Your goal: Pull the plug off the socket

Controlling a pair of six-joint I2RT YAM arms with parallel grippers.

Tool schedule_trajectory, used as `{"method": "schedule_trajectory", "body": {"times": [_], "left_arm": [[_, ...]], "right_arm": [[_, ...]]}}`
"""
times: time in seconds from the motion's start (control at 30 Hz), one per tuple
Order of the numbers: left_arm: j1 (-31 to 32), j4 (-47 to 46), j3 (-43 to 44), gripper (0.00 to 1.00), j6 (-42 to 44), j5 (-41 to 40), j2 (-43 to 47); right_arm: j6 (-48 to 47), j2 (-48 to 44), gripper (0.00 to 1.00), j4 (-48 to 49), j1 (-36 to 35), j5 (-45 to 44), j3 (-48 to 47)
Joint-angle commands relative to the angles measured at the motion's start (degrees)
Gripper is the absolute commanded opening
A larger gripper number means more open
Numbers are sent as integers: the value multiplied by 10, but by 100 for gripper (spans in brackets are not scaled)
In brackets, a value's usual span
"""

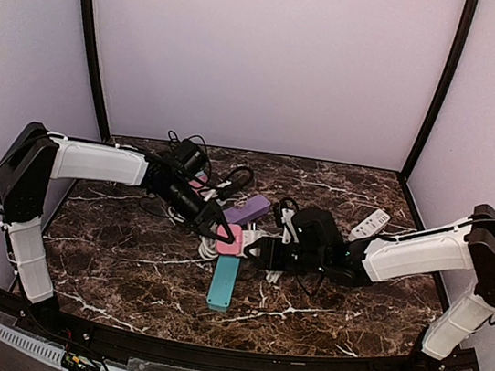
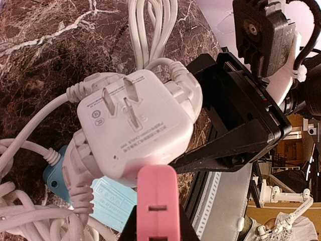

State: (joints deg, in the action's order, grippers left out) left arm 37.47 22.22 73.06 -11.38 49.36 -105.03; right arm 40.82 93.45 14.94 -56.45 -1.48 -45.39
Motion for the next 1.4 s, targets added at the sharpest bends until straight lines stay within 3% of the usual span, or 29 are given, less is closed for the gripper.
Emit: {"method": "schedule_trajectory", "body": {"times": [0.0, 0.33, 0.93, 1.37], "left_arm": [[-4, -6, 15, 1, 5, 41, 10], [-3, -16, 10, 1, 2, 52, 15], [-20, 45, 30, 1, 8, -21, -4], [-20, 32, 30, 1, 11, 23, 4]], "right_arm": [[15, 19, 0, -33, 2, -61, -23], [30, 29, 0, -61, 4, -65, -38], [23, -5, 0, -39, 4, -68, -14], [35, 9, 0, -53, 4, -76, -18]]}}
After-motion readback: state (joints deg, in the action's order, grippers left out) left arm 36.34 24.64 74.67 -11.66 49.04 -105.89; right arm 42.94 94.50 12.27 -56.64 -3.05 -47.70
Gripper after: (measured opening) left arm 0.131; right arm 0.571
